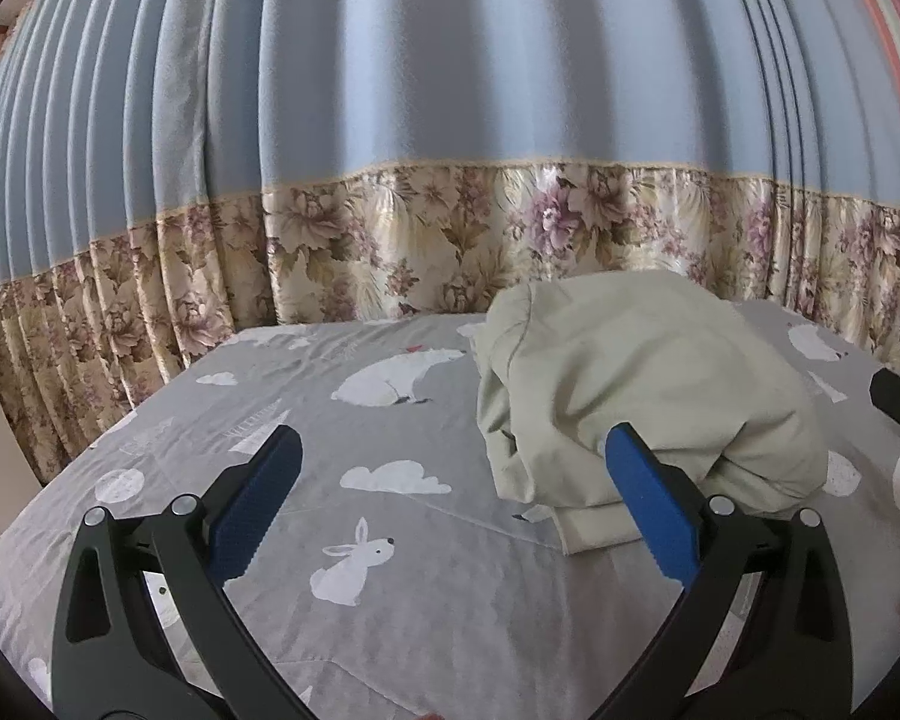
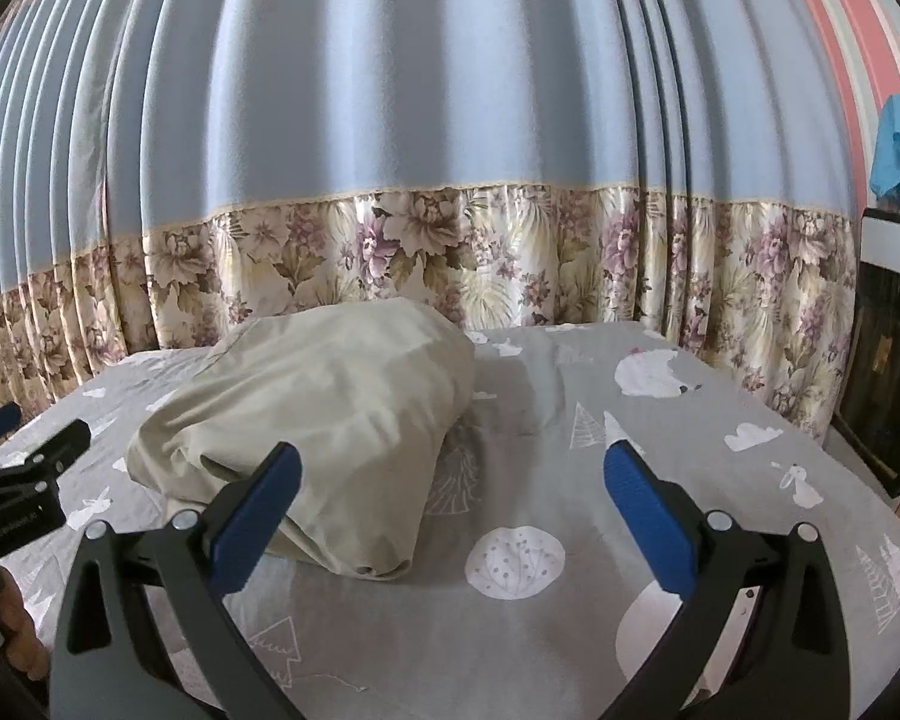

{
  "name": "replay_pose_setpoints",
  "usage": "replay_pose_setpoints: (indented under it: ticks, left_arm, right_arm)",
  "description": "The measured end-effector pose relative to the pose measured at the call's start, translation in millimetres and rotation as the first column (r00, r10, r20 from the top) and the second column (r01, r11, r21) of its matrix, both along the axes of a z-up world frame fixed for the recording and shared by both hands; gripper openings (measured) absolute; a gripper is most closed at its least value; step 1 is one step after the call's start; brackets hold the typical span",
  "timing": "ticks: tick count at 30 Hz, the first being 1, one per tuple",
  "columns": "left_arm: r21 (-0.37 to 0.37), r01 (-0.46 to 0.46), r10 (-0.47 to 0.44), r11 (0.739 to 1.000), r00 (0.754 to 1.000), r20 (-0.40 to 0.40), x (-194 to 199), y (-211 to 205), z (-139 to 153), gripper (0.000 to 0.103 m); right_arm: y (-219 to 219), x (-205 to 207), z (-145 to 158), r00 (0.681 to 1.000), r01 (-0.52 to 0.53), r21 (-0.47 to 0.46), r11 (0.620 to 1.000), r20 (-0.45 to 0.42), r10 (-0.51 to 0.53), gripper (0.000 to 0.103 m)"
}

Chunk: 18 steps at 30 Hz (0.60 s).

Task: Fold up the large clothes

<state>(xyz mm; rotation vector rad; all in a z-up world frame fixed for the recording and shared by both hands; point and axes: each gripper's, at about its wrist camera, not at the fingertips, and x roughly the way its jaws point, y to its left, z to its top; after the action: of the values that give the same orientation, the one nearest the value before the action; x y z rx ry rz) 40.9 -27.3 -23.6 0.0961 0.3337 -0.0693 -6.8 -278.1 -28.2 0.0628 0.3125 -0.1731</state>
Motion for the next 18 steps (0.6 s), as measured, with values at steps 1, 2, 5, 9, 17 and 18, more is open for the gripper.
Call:
replay_pose_setpoints:
  ticks: [1,2,5,9,17,18]
  left_arm:
    - [-0.007,0.002,-0.002,1.0,1.0,0.002,-0.5,1.2,0.3,0.1]
    - [-0.008,0.001,-0.001,1.0,1.0,0.003,-1.0,1.5,0.2,0.1]
    - [0.001,-0.001,0.001,1.0,1.0,0.012,-2.3,-1.1,0.5,0.1]
    - [-0.001,-0.002,0.002,1.0,1.0,0.022,-4.5,-0.4,1.1,0.1]
    - [-0.008,-0.005,0.005,1.0,1.0,0.028,-7.0,-1.2,2.6,0.1]
    - [-0.007,-0.007,0.007,1.0,1.0,0.029,-7.8,-1.9,3.3,0.1]
  right_arm:
    - [0.1,-1.7,0.3,1.0,-0.001,-0.001,1.0,0.009,0.001,0.101]
    - [0.6,-2.3,0.2,1.0,-0.001,-0.003,1.0,0.012,0.001,0.101]
    - [3.8,-1.6,-0.1,1.0,-0.001,-0.017,1.0,0.009,0.001,0.101]
    - [5.9,-1.7,0.4,1.0,0.0,-0.025,1.0,0.008,0.0,0.101]
    - [5.3,-0.9,0.9,1.0,-0.001,-0.026,1.0,0.007,0.001,0.101]
    - [5.5,-0.9,0.9,1.0,0.0,-0.026,1.0,0.007,0.001,0.101]
